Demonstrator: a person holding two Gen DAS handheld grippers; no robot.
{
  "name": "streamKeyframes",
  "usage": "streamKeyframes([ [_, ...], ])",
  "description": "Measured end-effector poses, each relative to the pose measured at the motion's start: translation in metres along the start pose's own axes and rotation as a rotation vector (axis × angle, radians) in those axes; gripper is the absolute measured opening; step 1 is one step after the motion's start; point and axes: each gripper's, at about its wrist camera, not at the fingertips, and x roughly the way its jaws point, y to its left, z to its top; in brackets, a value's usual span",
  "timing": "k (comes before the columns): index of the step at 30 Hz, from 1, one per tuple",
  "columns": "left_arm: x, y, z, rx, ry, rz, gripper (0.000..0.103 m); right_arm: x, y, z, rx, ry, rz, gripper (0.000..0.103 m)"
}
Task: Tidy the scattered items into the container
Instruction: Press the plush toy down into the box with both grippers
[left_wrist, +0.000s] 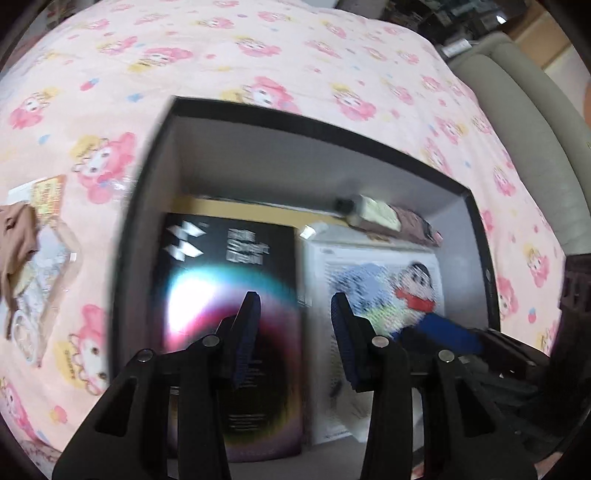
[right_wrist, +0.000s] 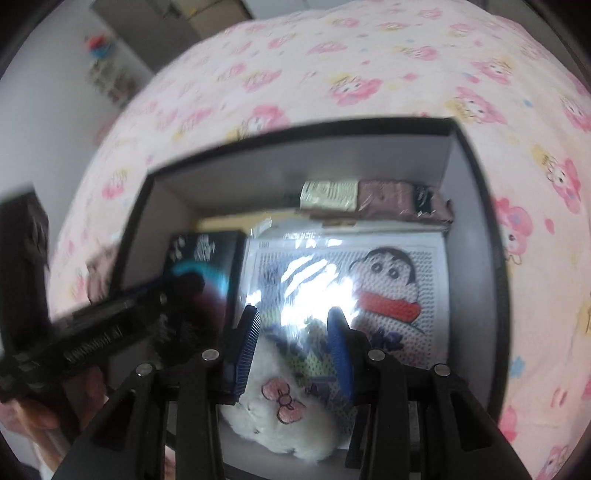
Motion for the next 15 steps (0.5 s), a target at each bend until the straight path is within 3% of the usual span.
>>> streamKeyframes([
  [3,0.003,-0.009,-0.014,0.057,0.019,0.000,0.039,0.007,-0.004,-0.012,0.002,0.054,-0.042,0.034],
  [9,0.007,-0.010,-0.031,0.053,0.060,-0.011,0.039,0.014,0.004,-0.034,-0.050,0.146,0.055,0.034],
  [12,0.006,-0.008,-0.038,0.058,0.078,-0.010,0.039,0.006,0.017,-0.039,-0.124,0.110,-0.014,0.034],
  [15,0.001,-0.005,-0.040,0.063,0.088,-0.019,0.039,-0.012,0.006,-0.045,-0.070,0.070,-0.022,0.035],
])
